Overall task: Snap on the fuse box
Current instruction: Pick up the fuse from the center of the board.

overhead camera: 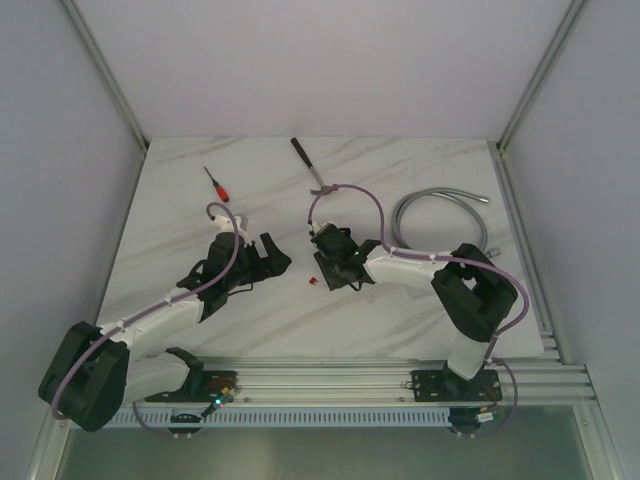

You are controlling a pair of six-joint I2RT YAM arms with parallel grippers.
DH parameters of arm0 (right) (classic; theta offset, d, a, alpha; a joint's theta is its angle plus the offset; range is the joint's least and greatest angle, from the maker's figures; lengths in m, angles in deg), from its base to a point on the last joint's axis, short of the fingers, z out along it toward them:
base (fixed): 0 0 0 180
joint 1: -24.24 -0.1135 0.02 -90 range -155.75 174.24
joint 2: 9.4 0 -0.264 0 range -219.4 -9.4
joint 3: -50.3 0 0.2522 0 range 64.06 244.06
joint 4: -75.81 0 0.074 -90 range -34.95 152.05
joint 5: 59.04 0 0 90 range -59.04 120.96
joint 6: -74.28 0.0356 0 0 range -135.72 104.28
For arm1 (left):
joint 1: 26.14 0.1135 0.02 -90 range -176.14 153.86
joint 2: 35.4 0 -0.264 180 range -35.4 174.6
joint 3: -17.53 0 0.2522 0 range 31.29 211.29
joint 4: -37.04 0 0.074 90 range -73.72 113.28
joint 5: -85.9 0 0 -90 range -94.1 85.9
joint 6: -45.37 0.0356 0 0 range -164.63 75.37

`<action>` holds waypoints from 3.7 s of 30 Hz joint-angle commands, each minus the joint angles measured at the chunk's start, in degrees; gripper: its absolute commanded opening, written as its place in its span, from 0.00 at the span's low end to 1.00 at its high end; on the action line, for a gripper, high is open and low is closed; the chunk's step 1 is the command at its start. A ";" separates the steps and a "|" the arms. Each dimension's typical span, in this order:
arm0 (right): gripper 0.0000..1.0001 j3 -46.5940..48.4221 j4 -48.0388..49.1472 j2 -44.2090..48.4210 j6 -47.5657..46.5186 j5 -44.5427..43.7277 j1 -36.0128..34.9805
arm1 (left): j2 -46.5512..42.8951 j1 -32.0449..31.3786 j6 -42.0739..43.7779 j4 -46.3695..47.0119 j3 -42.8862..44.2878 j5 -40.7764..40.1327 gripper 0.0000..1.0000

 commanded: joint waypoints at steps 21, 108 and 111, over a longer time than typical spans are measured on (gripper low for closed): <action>0.23 -2.63 -6.29 -1.60 1.43 0.32 -0.40 | 2.60 0.23 -1.26 2.22 1.80 6.17 1.00; 0.23 -14.66 29.78 22.92 -7.84 19.15 1.05 | 11.26 -0.72 -19.60 19.42 2.48 30.89 0.21; 0.23 -14.70 29.92 22.94 -7.86 19.01 1.05 | 11.13 -0.82 -19.63 19.42 2.47 30.81 0.17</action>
